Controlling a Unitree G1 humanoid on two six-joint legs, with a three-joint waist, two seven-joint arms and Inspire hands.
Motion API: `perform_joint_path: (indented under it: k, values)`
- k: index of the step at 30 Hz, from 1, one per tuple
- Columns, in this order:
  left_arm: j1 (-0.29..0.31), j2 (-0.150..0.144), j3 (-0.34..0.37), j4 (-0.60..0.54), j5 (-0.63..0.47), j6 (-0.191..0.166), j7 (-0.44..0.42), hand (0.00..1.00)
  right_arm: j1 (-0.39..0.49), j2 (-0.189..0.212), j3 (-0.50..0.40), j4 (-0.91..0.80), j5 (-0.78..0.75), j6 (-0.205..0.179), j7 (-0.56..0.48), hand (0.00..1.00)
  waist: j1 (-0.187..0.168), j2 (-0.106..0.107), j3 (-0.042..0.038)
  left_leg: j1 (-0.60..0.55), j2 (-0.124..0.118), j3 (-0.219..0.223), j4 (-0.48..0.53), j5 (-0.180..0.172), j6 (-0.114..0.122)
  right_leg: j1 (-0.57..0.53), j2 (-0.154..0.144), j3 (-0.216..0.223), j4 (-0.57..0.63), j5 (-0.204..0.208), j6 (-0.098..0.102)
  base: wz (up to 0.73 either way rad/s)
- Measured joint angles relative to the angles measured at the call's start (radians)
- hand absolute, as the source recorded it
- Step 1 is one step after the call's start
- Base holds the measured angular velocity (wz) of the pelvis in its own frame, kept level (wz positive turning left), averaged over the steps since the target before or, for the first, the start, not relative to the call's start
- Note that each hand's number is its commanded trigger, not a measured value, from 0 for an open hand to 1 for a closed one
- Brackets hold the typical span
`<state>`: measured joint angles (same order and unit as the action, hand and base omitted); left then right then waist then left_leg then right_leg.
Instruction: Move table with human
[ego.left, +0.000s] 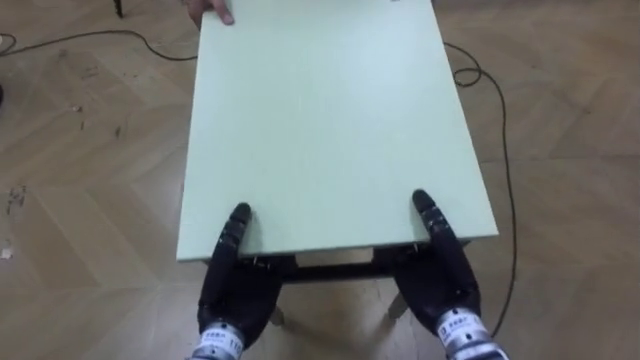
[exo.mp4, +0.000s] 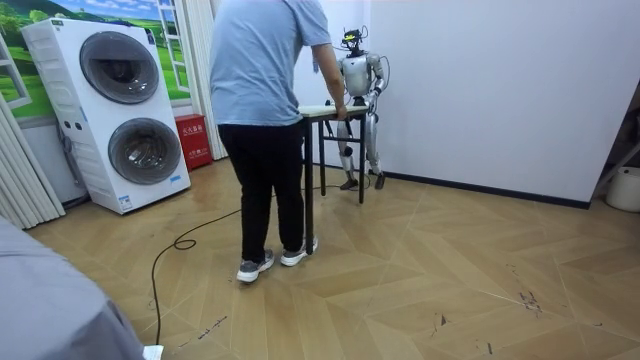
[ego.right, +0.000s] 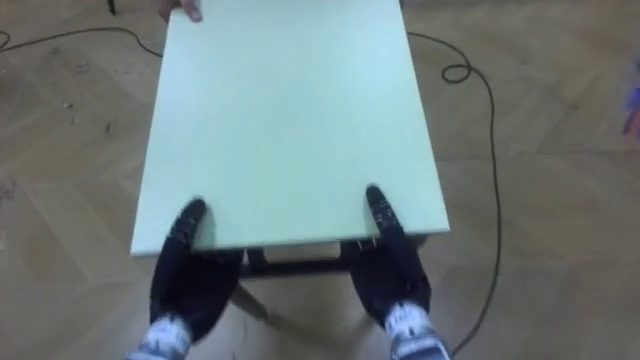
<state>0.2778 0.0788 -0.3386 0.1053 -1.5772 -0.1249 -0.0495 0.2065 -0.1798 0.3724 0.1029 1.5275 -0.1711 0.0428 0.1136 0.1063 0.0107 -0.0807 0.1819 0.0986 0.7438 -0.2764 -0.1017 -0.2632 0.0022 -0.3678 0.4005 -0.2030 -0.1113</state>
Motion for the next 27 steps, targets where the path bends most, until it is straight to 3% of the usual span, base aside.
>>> perform_joint_path:
  k: [2,4,6,8,9,10,11,12,13,14,15,18,20,21,22,23,24,25,26,27]
  values:
    - [-0.006,0.0,-0.003,0.001,0.002,-0.001,0.001,1.0,0.0,0.001,0.005,0.0,0.003,-0.014,0.0,1.0,-0.029,0.004,0.002,0.076,-0.015,-0.024,-0.133,-0.039,-0.004,-0.029,-0.003,-0.008,0.042,0.013,-0.012,0.42]
    - [-0.007,0.006,-0.01,0.001,-0.004,-0.015,0.003,1.0,-0.004,0.002,0.001,0.001,0.003,-0.007,-0.009,1.0,-0.029,0.005,0.0027,0.136,-0.017,-0.027,-0.262,-0.07,0.006,-0.068,-0.012,-0.037,0.075,0.085,-0.038,-0.04]
    - [-0.031,0.009,-0.024,0.002,-0.003,-0.032,0.015,1.0,-0.012,0.004,-0.006,0.001,0.004,-0.002,-0.009,1.0,-0.029,0.011,0.0061,0.144,-0.011,-0.033,-0.327,-0.105,0.013,-0.1,-0.014,-0.047,0.086,0.129,-0.042,0.04]
    - [-0.067,0.015,-0.036,0.006,-0.004,-0.04,0.028,1.0,-0.024,0.014,-0.027,0.001,0.009,0.0,-0.009,1.0,-0.03,0.006,0.0094,0.142,-0.032,-0.027,-0.42,-0.129,0.029,-0.166,-0.042,-0.047,0.142,0.165,-0.038,0.13]
    - [-0.094,0.012,-0.048,0.015,-0.005,-0.046,0.036,1.0,-0.034,0.021,-0.044,0.001,0.008,0.006,-0.009,1.0,-0.04,-0.007,0.016,0.135,-0.065,-0.041,-0.447,-0.137,0.058,-0.222,-0.09,-0.042,0.207,0.179,-0.025,0.0]
    - [-0.102,0.009,-0.051,0.027,-0.017,-0.056,0.037,1.0,-0.044,0.024,-0.05,0.015,0.008,0.011,-0.009,1.0,-0.052,-0.017,0.0249,0.122,-0.1,-0.069,-0.425,-0.141,0.089,-0.274,-0.101,-0.018,0.231,0.171,0.025,-0.15]
    - [-0.097,0.018,-0.056,0.027,-0.03,-0.062,0.035,1.0,-0.046,0.028,-0.046,0.023,0.007,0.018,-0.009,1.0,-0.049,-0.02,0.0208,0.105,-0.108,-0.081,-0.402,-0.142,0.09,-0.271,-0.077,0.004,0.153,0.166,0.059,-0.2]
    - [-0.091,0.037,-0.046,0.034,-0.048,-0.069,0.019,1.0,-0.044,0.038,-0.039,0.027,0.007,0.022,-0.009,1.0,-0.059,-0.027,0.0166,0.066,-0.129,-0.106,-0.352,-0.147,0.092,-0.231,-0.054,0.039,0.003,0.258,0.059,0.09]
    - [-0.095,0.037,-0.044,0.051,-0.05,-0.061,0.014,1.0,-0.04,0.042,-0.037,0.03,0.004,0.02,-0.007,1.0,-0.075,-0.019,0.017,0.056,-0.134,-0.111,-0.343,-0.155,0.093,-0.217,-0.054,0.049,-0.018,0.277,0.001,0.42]
    - [-0.102,0.016,-0.038,0.085,-0.051,-0.046,0.015,1.0,-0.039,0.036,-0.031,0.048,0.0,0.021,-0.006,1.0,-0.09,0.0,0.0153,0.057,-0.137,-0.098,-0.343,-0.156,0.096,-0.21,-0.066,0.036,-0.017,0.325,-0.004,0.46]
    - [-0.102,0.013,-0.036,0.089,-0.051,-0.039,0.015,1.0,-0.037,0.035,-0.033,0.049,-0.003,0.023,-0.006,1.0,-0.098,-0.005,0.0151,0.059,-0.145,-0.069,-0.349,-0.155,0.099,-0.208,-0.077,0.039,-0.019,0.33,0.0,0.3]
    - [-0.097,0.015,-0.031,0.091,-0.05,-0.017,0.016,1.0,-0.033,0.024,-0.054,0.051,-0.002,0.062,-0.009,1.0,-0.121,-0.025,0.014,0.058,-0.172,-0.057,-0.349,-0.136,0.131,-0.2,-0.108,0.061,-0.027,0.357,0.023,0.16]
    - [-0.091,0.014,-0.03,0.092,-0.05,-0.007,0.019,1.0,-0.026,0.019,-0.056,0.05,0.002,0.066,-0.01,1.0,-0.133,-0.033,0.0138,0.055,-0.191,-0.052,-0.352,-0.121,0.145,-0.188,-0.124,0.072,-0.055,0.392,0.043,0.11]
    - [-0.09,0.012,-0.029,0.092,-0.05,-0.006,0.019,1.0,-0.026,0.017,-0.062,0.05,0.003,0.074,-0.01,1.0,-0.136,-0.036,0.0137,0.055,-0.201,-0.042,-0.367,-0.106,0.155,-0.177,-0.125,0.092,-0.095,0.429,0.067,0.14]
    - [-0.091,0.012,-0.029,0.092,-0.049,-0.005,0.02,1.0,-0.025,0.017,-0.078,0.049,0.003,0.083,-0.011,1.0,-0.149,-0.04,0.0134,0.053,-0.208,-0.029,-0.382,-0.086,0.164,-0.162,-0.127,0.128,-0.131,0.46,0.105,0.24]
    - [-0.091,0.012,-0.029,0.092,-0.049,-0.005,0.02,1.0,-0.025,0.016,-0.08,0.049,0.003,0.088,-0.013,1.0,-0.161,-0.041,0.014,0.053,-0.208,-0.013,-0.385,-0.08,0.167,-0.156,-0.132,0.147,-0.129,0.457,0.115,0.54]
    - [-0.091,0.012,-0.03,0.093,-0.044,-0.003,0.028,1.0,-0.018,0.016,-0.082,0.049,0.003,0.091,-0.016,1.0,-0.187,-0.044,0.0153,0.056,-0.194,0.04,-0.388,-0.071,0.166,-0.155,-0.146,0.177,-0.049,0.378,0.13,0.73]
    - [-0.091,0.014,-0.034,0.093,-0.033,0.007,0.033,1.0,0.005,0.018,-0.083,0.041,0.01,0.085,-0.016,1.0,-0.194,-0.05,0.0129,0.069,-0.187,0.086,-0.412,-0.056,0.162,-0.152,-0.169,0.183,0.094,0.244,0.135,0.68]
    - [-0.089,0.013,-0.035,0.093,-0.028,0.009,0.033,1.0,0.018,0.018,-0.082,0.032,0.016,0.083,-0.016,1.0,-0.191,-0.055,0.0107,0.077,-0.187,0.105,-0.43,-0.046,0.16,-0.144,-0.178,0.186,0.155,0.185,0.138,0.46]
    - [-0.089,0.018,-0.037,0.092,-0.023,0.012,0.033,1.0,0.028,0.016,-0.08,0.023,0.023,0.079,-0.016,1.0,-0.186,-0.058,0.01,0.086,-0.186,0.125,-0.454,-0.034,0.155,-0.111,-0.18,0.198,0.21,0.097,0.144,0.05]
